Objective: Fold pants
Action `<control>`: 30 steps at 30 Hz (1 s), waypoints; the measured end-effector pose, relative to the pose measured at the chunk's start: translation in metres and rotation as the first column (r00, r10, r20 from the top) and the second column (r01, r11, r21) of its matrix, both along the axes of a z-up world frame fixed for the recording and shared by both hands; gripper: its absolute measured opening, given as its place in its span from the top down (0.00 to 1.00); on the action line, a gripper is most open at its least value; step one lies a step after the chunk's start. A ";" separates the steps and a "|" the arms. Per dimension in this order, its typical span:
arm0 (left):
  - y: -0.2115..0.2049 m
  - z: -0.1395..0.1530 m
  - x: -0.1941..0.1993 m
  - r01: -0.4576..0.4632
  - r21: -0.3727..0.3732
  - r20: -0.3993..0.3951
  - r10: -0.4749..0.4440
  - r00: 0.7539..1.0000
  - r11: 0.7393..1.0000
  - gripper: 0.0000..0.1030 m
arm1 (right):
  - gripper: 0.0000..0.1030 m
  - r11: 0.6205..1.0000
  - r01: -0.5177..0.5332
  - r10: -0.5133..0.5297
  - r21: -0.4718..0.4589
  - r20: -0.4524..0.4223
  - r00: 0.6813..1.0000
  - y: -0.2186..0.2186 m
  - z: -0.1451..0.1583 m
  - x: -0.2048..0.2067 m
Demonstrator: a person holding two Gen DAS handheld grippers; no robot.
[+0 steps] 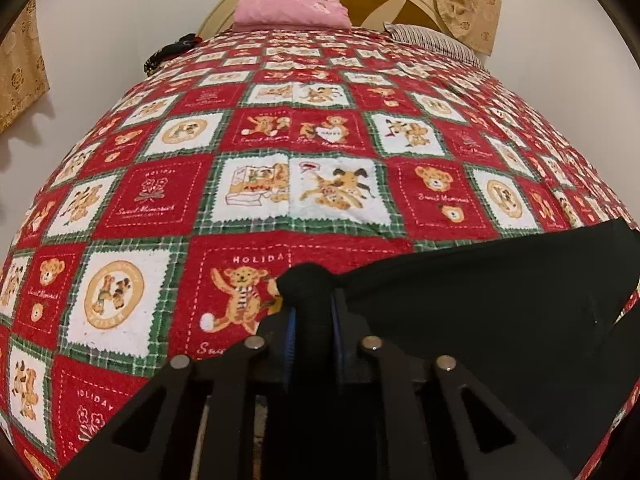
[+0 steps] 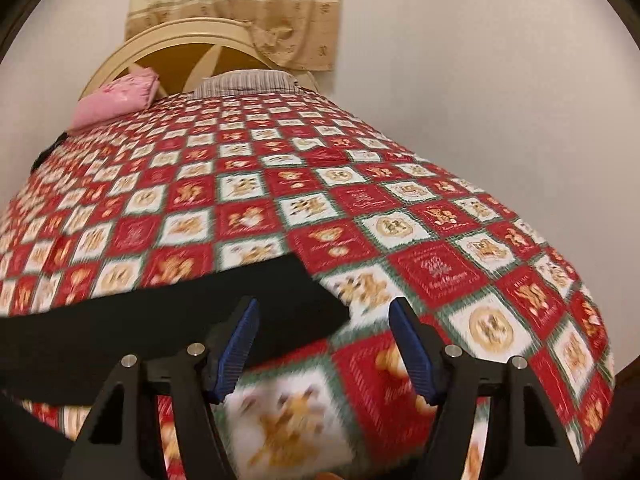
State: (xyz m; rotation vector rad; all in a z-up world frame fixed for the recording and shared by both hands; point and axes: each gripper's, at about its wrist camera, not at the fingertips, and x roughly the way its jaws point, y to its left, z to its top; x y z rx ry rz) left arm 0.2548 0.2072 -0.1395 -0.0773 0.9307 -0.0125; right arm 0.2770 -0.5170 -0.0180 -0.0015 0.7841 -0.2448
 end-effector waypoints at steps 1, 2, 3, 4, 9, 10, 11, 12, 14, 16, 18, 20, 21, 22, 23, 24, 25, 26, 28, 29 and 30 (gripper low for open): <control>0.000 0.000 0.000 -0.002 0.002 0.000 0.002 1.000 1.000 0.82 | 0.33 1.000 -0.005 0.005 0.028 -0.010 1.000 -0.007 -0.002 0.009; 0.000 0.000 0.000 -0.006 0.011 0.002 0.006 1.000 1.000 0.79 | 0.33 0.998 -0.008 0.009 0.055 -0.022 1.000 -0.014 -0.004 0.020; -0.001 -0.001 0.000 -0.011 0.021 0.001 0.011 1.000 1.000 0.75 | 0.33 0.998 -0.008 0.010 0.065 -0.030 1.000 -0.018 -0.006 0.028; 0.000 0.000 0.000 -0.019 0.028 0.000 0.019 1.000 0.999 0.73 | 0.33 0.997 -0.009 0.012 0.077 -0.044 0.999 -0.021 -0.008 0.035; 0.001 0.000 -0.002 -0.031 0.047 -0.005 0.031 1.000 0.998 0.64 | 0.21 0.986 0.007 0.015 0.164 -0.134 0.991 -0.036 -0.030 0.079; 0.001 0.000 -0.001 -0.028 0.058 -0.008 0.029 1.000 0.998 0.64 | 0.21 0.985 0.007 0.018 0.172 -0.148 0.989 -0.036 -0.035 0.087; 0.001 0.000 -0.001 -0.027 0.062 -0.011 0.027 1.000 0.998 0.63 | 0.21 0.985 0.005 0.022 0.174 -0.156 0.987 -0.035 -0.039 0.091; 0.000 0.001 0.000 -0.027 0.070 -0.013 0.028 1.000 0.997 0.60 | 0.21 0.984 -0.001 0.031 0.175 -0.168 0.985 -0.034 -0.043 0.098; -0.001 0.001 0.001 -0.023 0.094 -0.015 0.025 1.000 0.995 0.58 | 0.21 0.985 -0.020 0.054 0.174 -0.194 0.979 -0.032 -0.052 0.109; -0.001 -0.001 0.002 -0.018 0.098 -0.021 0.020 1.000 0.995 0.58 | 0.21 0.986 -0.030 0.067 0.163 -0.226 0.972 -0.028 -0.059 0.118; -0.001 -0.002 0.003 -0.009 0.091 -0.029 0.011 1.000 0.996 0.58 | 0.21 0.982 -0.037 0.085 0.183 -0.259 0.962 -0.029 -0.068 0.126; 0.000 -0.001 0.003 -0.006 0.082 -0.037 0.009 0.999 0.997 0.59 | 0.21 0.973 -0.043 0.108 0.229 -0.280 0.954 -0.029 -0.076 0.130; 0.001 -0.001 0.004 -0.001 0.071 -0.043 0.004 0.999 0.997 0.65 | 0.21 0.969 -0.050 0.119 0.241 -0.282 0.952 -0.028 -0.077 0.129; 0.001 0.000 0.004 0.021 0.050 -0.047 -0.019 0.999 0.999 0.68 | 0.23 0.967 -0.056 0.127 0.247 -0.284 0.950 -0.027 -0.078 0.129; 0.001 0.000 0.005 0.027 0.038 -0.050 -0.025 0.998 0.999 0.74 | 0.44 0.965 -0.062 0.138 0.254 -0.291 0.947 -0.025 -0.079 0.128; 0.001 0.001 0.006 0.029 0.024 -0.055 -0.027 0.998 0.999 0.82 | 0.70 0.965 -0.070 0.146 0.252 -0.295 0.944 -0.023 -0.079 0.128; 0.001 0.002 0.006 0.044 0.000 -0.053 -0.044 0.998 0.999 0.85 | 0.81 0.968 -0.072 0.143 0.239 -0.297 0.944 -0.022 -0.077 0.127; 0.000 0.005 0.004 0.051 -0.011 -0.036 -0.051 0.998 0.999 0.86 | 0.87 0.967 -0.072 0.144 0.242 -0.291 0.946 -0.022 -0.075 0.125; -0.001 0.011 0.001 0.046 -0.007 -0.009 -0.046 0.999 0.999 0.86 | 0.93 0.968 -0.084 0.146 0.238 -0.259 0.955 -0.019 -0.064 0.120; -0.001 0.015 -0.002 0.047 -0.009 0.012 -0.047 0.999 0.999 0.87 | 0.94 0.970 -0.094 0.149 0.225 -0.241 0.959 -0.016 -0.058 0.118; 0.000 0.020 -0.006 0.049 -0.018 0.036 -0.048 0.998 0.999 0.87 | 0.94 0.970 -0.102 0.152 0.221 -0.222 0.963 -0.014 -0.053 0.114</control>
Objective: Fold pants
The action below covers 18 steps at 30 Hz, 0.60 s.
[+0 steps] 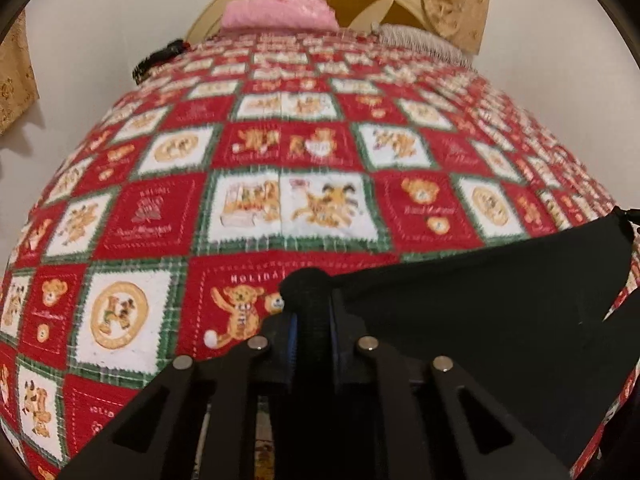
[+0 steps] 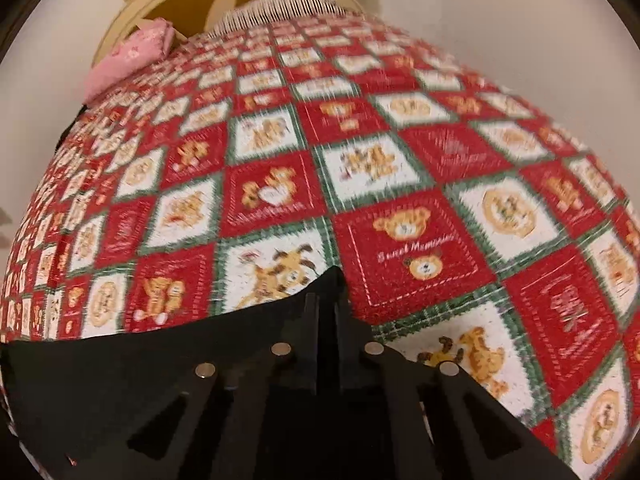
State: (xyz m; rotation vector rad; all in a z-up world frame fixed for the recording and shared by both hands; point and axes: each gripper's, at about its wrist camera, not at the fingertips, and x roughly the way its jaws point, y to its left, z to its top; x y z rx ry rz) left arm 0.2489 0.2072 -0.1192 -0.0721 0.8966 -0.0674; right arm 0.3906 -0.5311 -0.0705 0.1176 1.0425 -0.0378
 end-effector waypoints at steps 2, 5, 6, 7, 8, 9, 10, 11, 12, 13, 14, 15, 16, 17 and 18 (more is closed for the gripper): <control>0.003 0.007 -0.006 0.000 -0.016 0.030 0.000 1.000 1.000 0.87 | 0.94 1.000 -0.008 0.007 0.005 0.059 0.998 0.003 0.017 -0.012; 0.007 0.018 -0.018 0.017 -0.063 0.086 -0.012 0.996 0.998 0.87 | 0.94 1.000 -0.018 0.016 0.009 0.144 0.989 0.004 0.041 -0.030; 0.010 0.021 -0.020 0.021 -0.082 0.102 -0.013 0.995 0.996 0.87 | 0.94 1.000 -0.025 0.022 0.013 0.180 0.983 0.004 0.050 -0.040; 0.012 0.024 -0.023 0.023 -0.099 0.112 -0.012 0.994 0.995 0.87 | 0.94 0.999 -0.032 0.027 0.017 0.203 0.979 0.004 0.056 -0.046; 0.014 0.028 -0.026 0.025 -0.116 0.128 -0.010 0.992 0.993 0.87 | 0.94 0.999 -0.040 0.034 0.021 0.232 0.972 0.004 0.063 -0.056; 0.015 0.030 -0.029 0.031 -0.134 0.144 -0.011 0.990 0.991 0.87 | 0.94 0.998 -0.051 0.042 0.027 0.263 0.964 0.004 0.069 -0.066; 0.017 0.032 -0.034 0.038 -0.151 0.162 -0.014 0.987 0.988 0.87 | 0.94 0.998 -0.060 0.048 0.032 0.288 0.956 0.003 0.075 -0.076; 0.017 0.034 -0.038 0.043 -0.157 0.172 -0.016 0.985 0.987 0.87 | 0.94 0.997 -0.068 0.052 0.041 0.316 0.947 0.001 0.080 -0.086; 0.016 0.036 -0.044 0.056 -0.163 0.191 -0.024 0.981 0.985 0.88 | 0.94 0.996 -0.075 0.053 0.051 0.342 0.938 -0.001 0.085 -0.098; 0.016 0.038 -0.050 0.071 -0.167 0.213 -0.035 0.976 0.983 0.88 | 0.94 0.995 -0.078 0.050 0.063 0.364 0.930 -0.004 0.089 -0.111; 0.016 0.040 -0.055 0.082 -0.170 0.234 -0.041 0.971 0.982 0.88 | 0.94 0.994 -0.080 0.048 0.071 0.378 0.924 -0.006 0.091 -0.119; 0.017 0.041 -0.061 0.093 -0.179 0.252 -0.046 0.967 0.979 0.88 | 0.94 0.993 -0.084 0.045 0.082 0.400 0.916 -0.009 0.093 -0.131; 0.018 0.042 -0.067 0.104 -0.193 0.267 -0.049 0.962 0.976 0.88 | 0.94 0.992 -0.088 0.040 0.095 0.419 0.907 -0.013 0.094 -0.144; 0.020 0.042 -0.074 0.112 -0.204 0.282 -0.051 0.958 0.973 0.88 | 0.94 0.990 -0.091 0.035 0.108 0.433 0.901 -0.015 0.095 -0.155; 0.022 0.042 -0.081 0.119 -0.214 0.297 -0.052 0.953 0.970 0.88 | 0.95 0.988 -0.094 0.032 0.119 0.444 0.896 -0.018 0.094 -0.165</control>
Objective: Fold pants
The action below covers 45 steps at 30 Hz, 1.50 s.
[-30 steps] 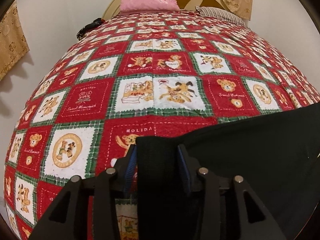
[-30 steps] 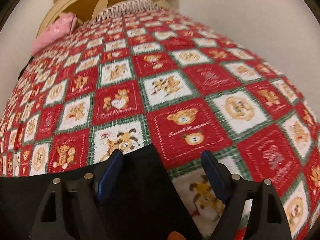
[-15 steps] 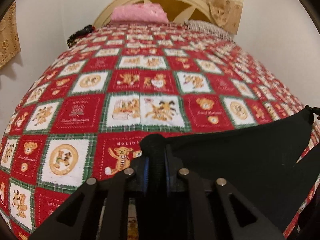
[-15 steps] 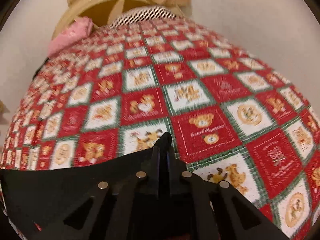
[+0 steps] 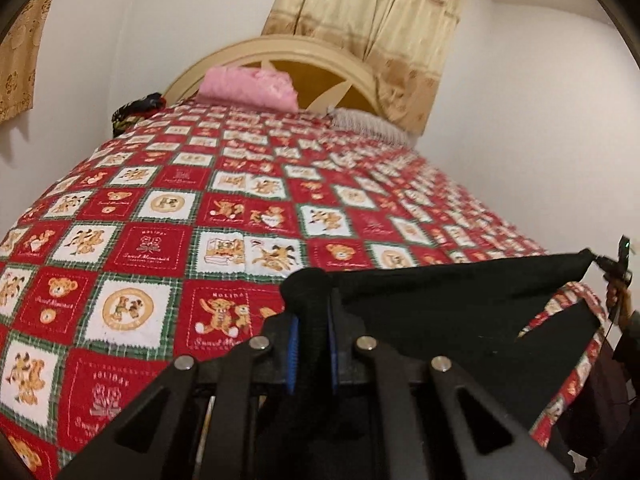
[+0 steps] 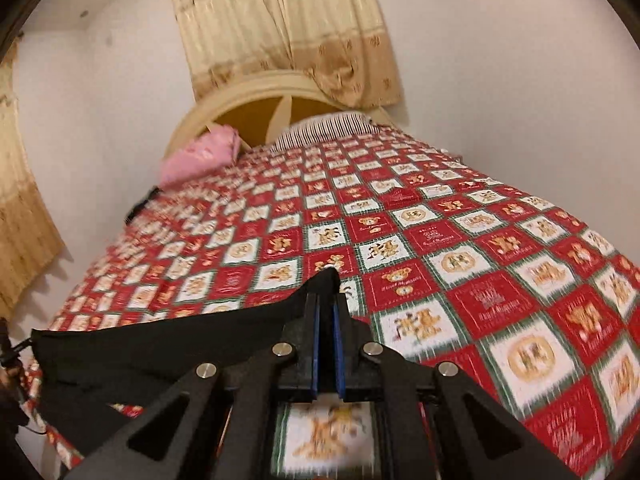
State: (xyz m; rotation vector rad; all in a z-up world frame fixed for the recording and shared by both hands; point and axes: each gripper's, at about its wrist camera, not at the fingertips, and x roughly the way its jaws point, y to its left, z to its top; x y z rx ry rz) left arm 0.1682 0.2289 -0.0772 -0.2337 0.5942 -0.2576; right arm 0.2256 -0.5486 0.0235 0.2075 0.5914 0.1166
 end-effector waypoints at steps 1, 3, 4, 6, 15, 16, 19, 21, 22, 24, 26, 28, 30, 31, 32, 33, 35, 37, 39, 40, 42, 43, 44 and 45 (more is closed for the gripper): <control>0.002 -0.001 -0.006 0.007 -0.015 0.014 -0.007 1.000 1.000 0.88 | 0.95 1.000 -0.003 0.003 0.009 0.013 1.000 -0.002 -0.002 -0.012; 0.004 -0.004 -0.018 0.013 -0.030 0.034 -0.012 0.999 0.999 0.88 | 0.95 1.000 0.000 -0.001 0.020 0.028 1.000 -0.006 -0.007 -0.031; 0.005 -0.006 -0.024 0.018 -0.043 0.045 -0.016 0.999 0.999 0.88 | 0.95 0.999 0.007 -0.008 0.034 0.029 1.000 -0.010 -0.011 -0.040; 0.006 -0.010 -0.037 0.025 -0.065 0.063 -0.021 0.998 0.998 0.88 | 0.95 0.998 0.024 -0.026 0.055 0.032 0.999 -0.018 -0.020 -0.057; 0.004 -0.037 -0.082 0.056 -0.089 0.074 -0.050 0.996 0.994 0.88 | 1.00 0.980 0.157 -0.153 0.124 -0.043 0.987 -0.069 -0.059 -0.107; 0.004 -0.041 -0.083 0.056 -0.085 0.065 -0.051 0.997 0.995 0.88 | 1.00 0.977 0.167 -0.161 0.133 -0.053 0.986 -0.073 -0.062 -0.110; 0.003 -0.052 -0.082 0.057 -0.079 0.040 -0.054 0.998 0.995 0.88 | 1.00 0.980 0.157 -0.147 0.120 -0.090 0.985 -0.072 -0.067 -0.116; 0.002 -0.052 -0.081 0.056 -0.080 0.041 -0.053 0.998 0.995 0.88 | 0.97 0.986 0.135 -0.125 0.095 -0.101 0.987 -0.059 -0.065 -0.116; 0.002 -0.051 -0.081 0.056 -0.082 0.046 -0.053 0.998 0.995 0.88 | 0.92 0.990 0.118 -0.109 0.083 -0.104 0.989 -0.050 -0.063 -0.115; 0.003 -0.049 -0.080 0.057 -0.082 0.053 -0.053 0.997 0.995 0.88 | 0.35 0.992 0.096 -0.086 0.082 -0.126 0.988 -0.038 -0.061 -0.111; 0.003 -0.046 -0.080 0.059 -0.078 0.058 -0.054 0.997 0.995 0.88 | 0.31 0.985 0.109 -0.089 0.133 -0.148 0.985 -0.034 -0.058 -0.105; 0.003 -0.044 -0.080 0.062 -0.070 0.063 -0.057 0.996 0.996 0.88 | 0.31 0.976 0.163 -0.137 0.146 -0.174 0.975 -0.032 -0.055 -0.098; 0.003 -0.044 -0.080 0.065 -0.067 0.065 -0.060 0.996 0.996 0.88 | 0.31 0.973 0.173 -0.144 0.154 -0.183 0.973 -0.028 -0.053 -0.094; 0.003 -0.044 -0.080 0.065 -0.064 0.063 -0.061 0.996 0.996 0.88 | 0.31 0.974 0.166 -0.137 0.153 -0.182 0.974 -0.024 -0.053 -0.092; 0.003 -0.044 -0.080 0.065 -0.061 0.061 -0.061 0.996 0.996 0.88 | 0.31 0.976 0.166 -0.140 0.142 -0.181 0.974 -0.022 -0.052 -0.091; 0.003 -0.044 -0.080 0.065 -0.059 0.060 -0.062 0.996 0.996 0.88 | 0.34 0.979 0.167 -0.146 0.119 -0.172 0.974 -0.017 -0.050 -0.089; 0.003 -0.044 -0.079 0.067 -0.051 0.058 -0.064 0.996 0.996 0.88 | 0.43 0.981 0.167 -0.150 0.100 -0.156 0.976 -0.013 -0.046 -0.086; 0.002 -0.044 -0.078 0.066 -0.044 0.055 -0.064 0.996 0.997 0.88 | 0.48 0.983 0.165 -0.148 0.080 -0.192 0.970 -0.010 -0.047 -0.077; 0.001 -0.044 -0.074 0.061 -0.028 0.044 -0.060 0.997 0.998 0.88 | 0.73 0.984 0.166 -0.145 0.067 -0.242 0.959 -0.009 -0.053 -0.067; 0.000 -0.044 -0.071 0.058 -0.013 0.036 -0.058 0.998 0.998 0.88 | 0.86 0.987 0.138 -0.111 0.078 -0.282 0.953 -0.007 -0.058 -0.060; 0.000 -0.039 -0.066 0.056 0.000 0.042 -0.056 0.998 0.998 0.88 | 0.94 0.990 0.130 -0.111 0.046 -0.293 0.950 -0.002 -0.060 -0.055; 0.001 -0.035 -0.065 0.054 0.004 0.051 -0.054 0.997 0.999 0.88 | 0.94 0.992 0.116 -0.098 0.051 -0.280 0.955 0.000 -0.056 -0.055; 0.002 -0.029 -0.065 0.055 0.001 0.070 -0.055 0.996 0.998 0.88 | 0.95 0.993 0.111 -0.095 0.048 -0.252 0.963 0.002 -0.048 -0.058; 0.003 -0.023 -0.067 0.058 -0.002 0.092 -0.058 0.994 0.998 0.88 | 0.95 0.993 0.113 -0.102 0.038 -0.214 0.972 0.004 -0.038 -0.062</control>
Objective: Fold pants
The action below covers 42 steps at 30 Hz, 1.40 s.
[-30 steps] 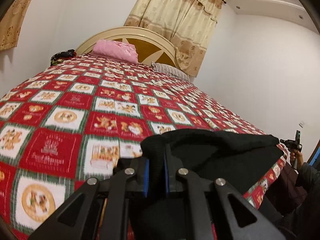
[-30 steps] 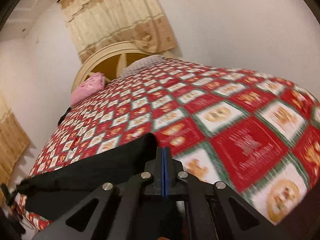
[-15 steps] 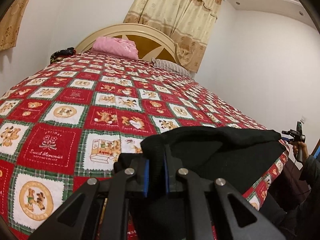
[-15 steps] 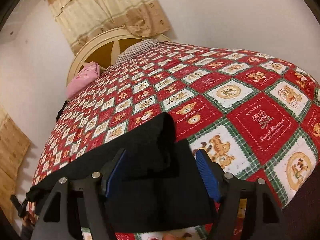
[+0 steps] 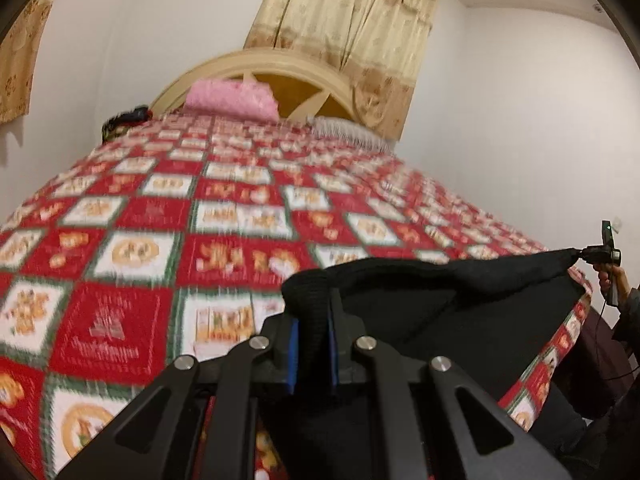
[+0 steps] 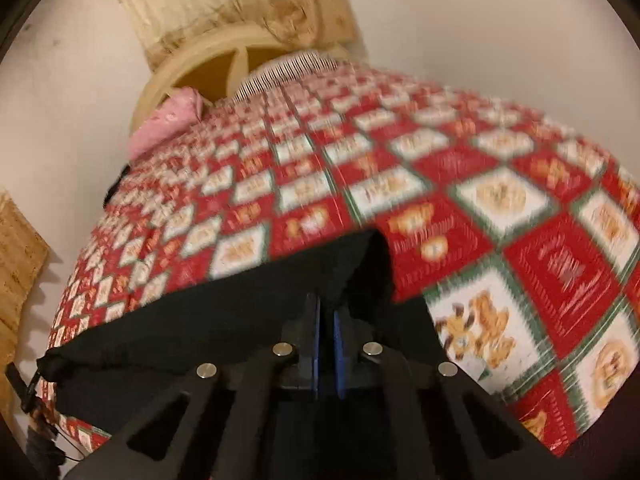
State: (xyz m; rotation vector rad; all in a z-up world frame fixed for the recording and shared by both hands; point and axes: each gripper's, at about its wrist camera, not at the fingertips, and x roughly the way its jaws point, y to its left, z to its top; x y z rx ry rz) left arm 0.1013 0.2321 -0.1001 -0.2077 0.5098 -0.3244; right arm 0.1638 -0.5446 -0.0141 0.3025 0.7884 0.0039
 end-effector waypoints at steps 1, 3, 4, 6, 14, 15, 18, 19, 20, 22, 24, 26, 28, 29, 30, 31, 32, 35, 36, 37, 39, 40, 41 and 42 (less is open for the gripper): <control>0.001 0.006 -0.003 0.004 0.001 0.017 -0.004 1.000 1.000 0.88 | 0.95 1.000 0.000 0.000 0.001 0.054 0.999 0.000 0.014 -0.007; 0.002 0.011 -0.010 0.018 0.008 0.038 -0.019 0.999 1.000 0.88 | 0.95 1.000 -0.012 0.010 0.013 0.138 0.990 -0.001 0.037 -0.022; 0.001 0.012 -0.013 0.023 0.015 0.043 -0.024 0.999 1.000 0.88 | 0.95 1.000 -0.023 0.021 0.013 0.171 0.985 -0.003 0.046 -0.030; 0.002 0.007 -0.022 0.036 0.020 0.045 -0.037 0.998 0.999 0.88 | 0.95 1.000 -0.031 0.031 -0.001 0.211 0.977 -0.006 0.058 -0.046; -0.007 -0.037 -0.053 0.084 0.084 -0.029 -0.081 0.996 0.993 0.87 | 0.95 0.998 0.061 -0.061 0.000 0.058 0.996 -0.048 -0.003 -0.079; -0.009 -0.041 -0.056 0.084 0.102 -0.035 -0.081 0.996 0.991 0.85 | 0.95 0.998 0.066 -0.066 0.000 0.040 0.997 -0.051 -0.011 -0.080; -0.007 -0.044 -0.060 0.064 0.120 -0.033 -0.060 0.998 0.991 0.75 | 0.95 0.997 0.075 -0.075 -0.009 -0.004 0.997 -0.056 -0.030 -0.086; -0.005 -0.044 -0.059 0.057 0.123 -0.032 -0.053 0.998 0.991 0.72 | 0.95 0.997 0.074 -0.074 -0.012 -0.011 0.997 -0.055 -0.034 -0.086; -0.003 -0.043 -0.059 0.044 0.130 -0.033 -0.040 0.999 0.991 0.67 | 0.95 0.997 0.069 -0.070 -0.023 -0.015 0.997 -0.054 -0.035 -0.087; -0.001 -0.042 -0.057 0.022 0.155 -0.036 -0.017 0.999 0.988 0.58 | 0.95 0.997 0.070 -0.071 -0.025 -0.014 0.997 -0.053 -0.035 -0.086; 0.005 -0.041 -0.059 -0.006 0.181 -0.028 0.011 1.000 0.983 0.48 | 0.87 0.997 0.073 -0.073 -0.024 -0.015 0.997 -0.055 -0.033 -0.088; 0.013 -0.040 -0.063 -0.017 0.191 -0.035 0.024 0.999 0.981 0.46 | 0.79 0.994 0.097 -0.098 -0.054 -0.016 0.995 -0.055 -0.028 -0.088; 0.026 -0.042 -0.069 -0.042 0.200 -0.044 0.051 0.998 0.979 0.44 | 0.75 0.988 0.136 -0.136 -0.075 -0.006 0.991 -0.059 -0.021 -0.093; 0.032 -0.042 -0.071 -0.057 0.208 -0.050 0.069 0.996 0.977 0.44 | 0.74 0.986 0.156 -0.155 -0.066 0.011 0.988 -0.062 -0.016 -0.097; 0.040 -0.044 -0.074 -0.081 0.217 -0.059 0.096 0.994 0.973 0.44 | 0.74 0.982 0.179 -0.177 -0.059 0.030 0.984 -0.065 -0.010 -0.101; 0.046 -0.045 -0.076 -0.098 0.214 -0.065 0.115 0.991 0.972 0.44 | 0.74 0.977 0.204 -0.201 -0.054 0.057 0.978 -0.067 -0.003 -0.106; 0.056 -0.045 -0.079 -0.120 0.194 -0.072 0.136 0.988 0.974 0.44 | 0.73 0.975 0.216 -0.212 -0.055 0.076 0.974 -0.066 0.004 -0.108; 0.072 -0.042 -0.084 -0.173 0.114 -0.072 0.182 0.981 0.978 0.44 | 0.66 0.977 0.197 -0.187 -0.082 0.121 0.975 -0.047 0.022 -0.106; 0.074 -0.040 -0.084 -0.178 0.089 -0.069 0.185 0.980 0.980 0.44 | 0.55 0.981 0.168 -0.155 -0.099 0.133 0.979 -0.034 0.028 -0.101; 0.073 -0.038 -0.083 -0.176 0.060 -0.064 0.180 0.982 0.983 0.44 | 0.50 0.985 0.137 -0.122 -0.106 0.140 0.983 -0.021 0.031 -0.096; 0.063 -0.034 -0.077 -0.156 0.031 -0.060 0.158 0.986 0.987 0.44 | 0.48 0.993 0.037 -0.020 -0.116 0.144 0.989 0.016 0.036 -0.080; 0.056 -0.032 -0.071 -0.142 0.021 -0.062 0.143 0.988 0.990 0.44 | 0.48 0.992 -0.002 0.020 -0.127 0.141 0.990 0.032 0.036 -0.074; 0.049 -0.031 -0.064 -0.127 0.016 -0.068 0.128 0.989 0.992 0.44 | 0.48 0.989 -0.052 0.070 -0.141 0.130 0.989 0.055 0.035 -0.065; 0.043 -0.031 -0.058 -0.119 0.018 -0.077 0.120 0.990 0.993 0.44 | 0.48 0.983 -0.117 0.133 -0.145 0.109 0.985 0.081 0.032 -0.053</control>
